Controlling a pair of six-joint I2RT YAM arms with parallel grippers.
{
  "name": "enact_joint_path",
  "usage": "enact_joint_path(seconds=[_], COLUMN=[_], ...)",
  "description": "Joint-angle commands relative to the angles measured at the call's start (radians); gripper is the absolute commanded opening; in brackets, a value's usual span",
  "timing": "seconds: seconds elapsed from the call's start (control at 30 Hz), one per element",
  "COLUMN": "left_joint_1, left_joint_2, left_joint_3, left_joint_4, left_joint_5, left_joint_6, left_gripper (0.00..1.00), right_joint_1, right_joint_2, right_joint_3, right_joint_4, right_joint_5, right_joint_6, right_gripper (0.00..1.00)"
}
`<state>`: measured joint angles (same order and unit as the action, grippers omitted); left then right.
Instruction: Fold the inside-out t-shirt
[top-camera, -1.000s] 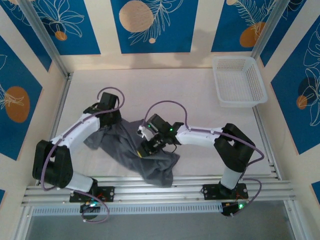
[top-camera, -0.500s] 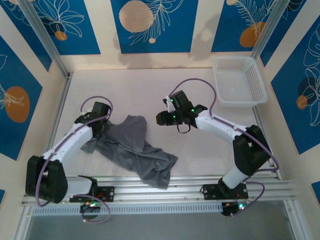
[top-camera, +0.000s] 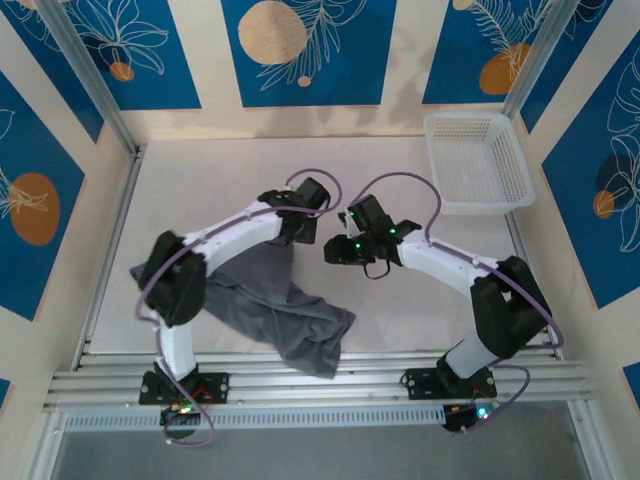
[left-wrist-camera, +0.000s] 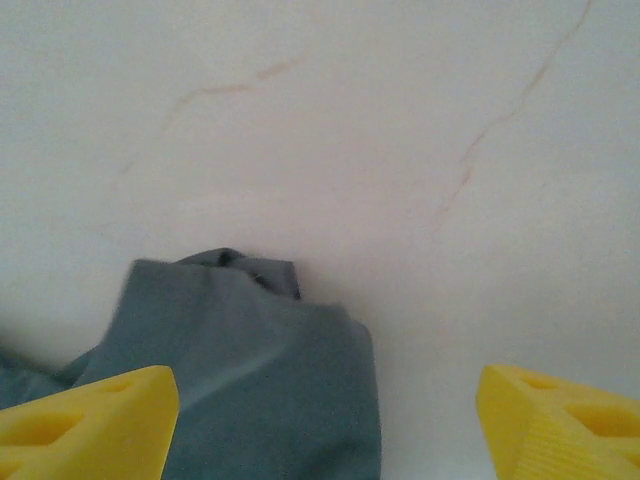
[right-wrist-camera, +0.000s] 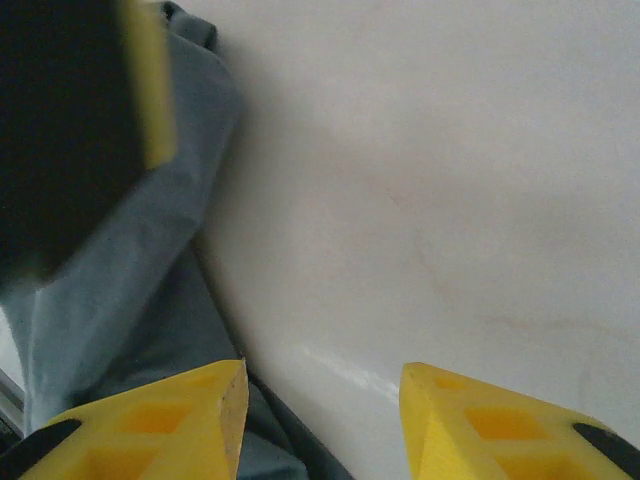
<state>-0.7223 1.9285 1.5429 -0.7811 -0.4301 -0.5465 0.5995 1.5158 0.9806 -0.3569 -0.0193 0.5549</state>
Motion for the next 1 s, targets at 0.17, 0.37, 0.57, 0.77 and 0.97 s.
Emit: enact_joint_path(seconds=[0.17, 0.37, 0.57, 0.77, 0.97], left_joint_1=[0.009, 0.039, 0.07, 0.075, 0.125], left_joint_2=[0.161, -0.084, -0.345, -0.533, -0.737], left_joint_3=[0.116, 0.079, 0.195, 0.055, -0.395], left_joint_4=[-0.105, 0.042, 0.209, 0.19, 0.37], left_joint_5=[-0.148, 0.198, 0.627, 0.682, 0.682], left_joint_6=[0.064, 0.083, 0.058, 0.124, 0.051], left_gripper=[0.53, 0.0, 0.0, 0.0, 0.0], right_joint_1=[-0.032, -0.07, -0.158, -0.216, -0.208], right_joint_2=[-0.188, -0.267, -0.431, -0.628, -0.666], right_joint_3=[-0.109, -0.099, -0.058, -0.107, -0.183], right_joint_4=[-0.04, -0.063, -0.039, 0.039, 0.086], right_joint_5=[0.012, 0.004, -0.026, 0.018, -0.126], right_joint_6=[0.025, 0.029, 0.065, 0.016, -0.121], right_gripper=[0.45, 0.45, 0.49, 0.63, 0.67])
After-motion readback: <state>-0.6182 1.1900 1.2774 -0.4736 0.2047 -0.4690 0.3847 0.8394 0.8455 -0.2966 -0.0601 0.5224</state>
